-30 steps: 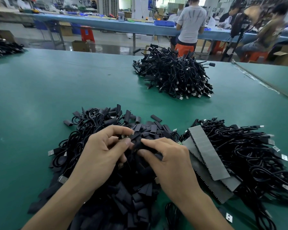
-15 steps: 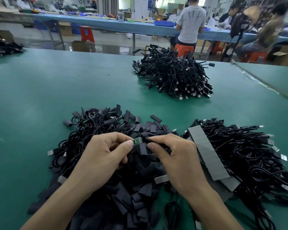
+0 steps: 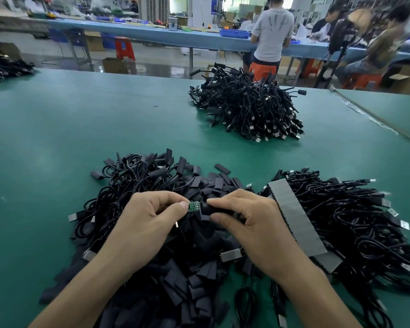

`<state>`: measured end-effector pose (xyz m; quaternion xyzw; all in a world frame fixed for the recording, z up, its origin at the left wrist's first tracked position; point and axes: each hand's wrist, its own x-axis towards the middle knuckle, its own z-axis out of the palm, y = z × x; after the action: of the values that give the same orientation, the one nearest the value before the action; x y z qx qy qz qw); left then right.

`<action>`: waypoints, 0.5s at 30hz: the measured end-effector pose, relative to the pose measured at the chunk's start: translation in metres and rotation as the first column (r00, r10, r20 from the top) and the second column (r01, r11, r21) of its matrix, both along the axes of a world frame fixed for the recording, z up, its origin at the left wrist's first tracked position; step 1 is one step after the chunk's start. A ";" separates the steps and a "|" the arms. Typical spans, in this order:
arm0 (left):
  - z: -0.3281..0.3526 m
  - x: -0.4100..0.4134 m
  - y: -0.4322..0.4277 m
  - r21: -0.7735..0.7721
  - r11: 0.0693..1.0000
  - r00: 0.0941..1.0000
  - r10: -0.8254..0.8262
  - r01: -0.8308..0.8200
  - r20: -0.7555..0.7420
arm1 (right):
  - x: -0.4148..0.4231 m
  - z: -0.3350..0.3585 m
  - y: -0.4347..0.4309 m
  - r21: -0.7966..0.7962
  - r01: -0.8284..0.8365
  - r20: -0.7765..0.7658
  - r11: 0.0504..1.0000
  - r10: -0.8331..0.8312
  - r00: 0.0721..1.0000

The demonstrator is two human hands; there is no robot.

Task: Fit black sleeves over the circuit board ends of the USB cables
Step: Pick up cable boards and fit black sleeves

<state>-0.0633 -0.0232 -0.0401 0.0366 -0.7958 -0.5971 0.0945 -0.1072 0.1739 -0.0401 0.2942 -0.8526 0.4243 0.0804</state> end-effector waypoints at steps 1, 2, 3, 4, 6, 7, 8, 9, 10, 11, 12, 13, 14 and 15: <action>0.000 0.000 0.000 -0.006 1.000 1.000 -0.002 0.002 0.002 | 0.000 0.000 0.000 -0.003 -0.003 -0.008 1.000 0.003 1.000; -0.001 0.000 -0.001 -0.011 1.000 1.000 -0.005 0.005 0.004 | 0.000 -0.001 0.000 -0.011 0.000 -0.018 1.000 0.000 1.000; -0.001 0.000 -0.001 -0.015 1.000 1.000 -0.010 0.010 0.006 | -0.001 -0.001 0.000 -0.020 0.005 -0.023 1.000 -0.006 1.000; 0.000 0.000 -0.001 -0.019 1.000 1.000 -0.016 0.016 0.010 | -0.001 -0.001 0.001 -0.027 0.006 -0.024 1.000 -0.007 1.000; 0.000 0.001 -0.001 -0.026 0.999 0.999 -0.031 0.032 0.023 | -0.002 -0.001 0.001 -0.032 -0.008 -0.018 0.999 0.008 1.000; 0.001 0.001 -0.001 -0.024 0.999 0.999 -0.039 0.040 0.029 | -0.002 0.000 0.001 -0.030 -0.019 -0.015 0.999 0.018 1.000; 0.001 0.001 -0.001 -0.021 0.999 0.998 -0.045 0.046 0.035 | -0.002 0.000 0.001 -0.026 -0.029 -0.013 0.999 0.029 1.000; 0.001 0.001 -0.001 -0.021 0.998 0.998 -0.054 0.055 0.040 | -0.003 -0.001 0.001 -0.017 -0.037 -0.009 0.999 0.037 0.999; 0.002 0.001 -0.001 -0.023 0.997 0.997 -0.067 0.068 0.048 | -0.003 -0.001 0.002 -0.003 -0.042 -0.007 0.999 0.042 0.999; 0.002 0.001 -0.001 -0.030 0.996 0.995 -0.084 0.085 0.058 | -0.003 -0.001 0.002 0.013 -0.042 -0.010 0.999 0.043 0.999; 0.002 0.001 -0.001 -0.040 0.994 0.993 -0.100 0.103 0.065 | -0.003 -0.002 0.002 0.029 -0.039 -0.014 0.999 0.040 0.999; 0.001 0.001 -0.001 -0.049 0.992 0.991 -0.113 0.116 0.073 | -0.004 -0.002 0.002 0.042 -0.036 -0.016 0.998 0.037 0.999; 0.001 0.001 -0.001 -0.055 0.991 0.990 -0.121 0.126 0.078 | -0.004 -0.002 0.002 0.054 -0.035 -0.016 0.998 0.036 0.999; 0.001 0.001 -0.001 -0.056 0.989 0.988 -0.130 0.134 0.083 | -0.004 -0.002 0.003 0.066 -0.039 -0.011 0.997 0.040 0.999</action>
<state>-0.0628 -0.0247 -0.0395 0.0045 -0.8176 -0.5753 0.0244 -0.1113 0.1768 -0.0420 0.3161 -0.8595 0.3960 0.0675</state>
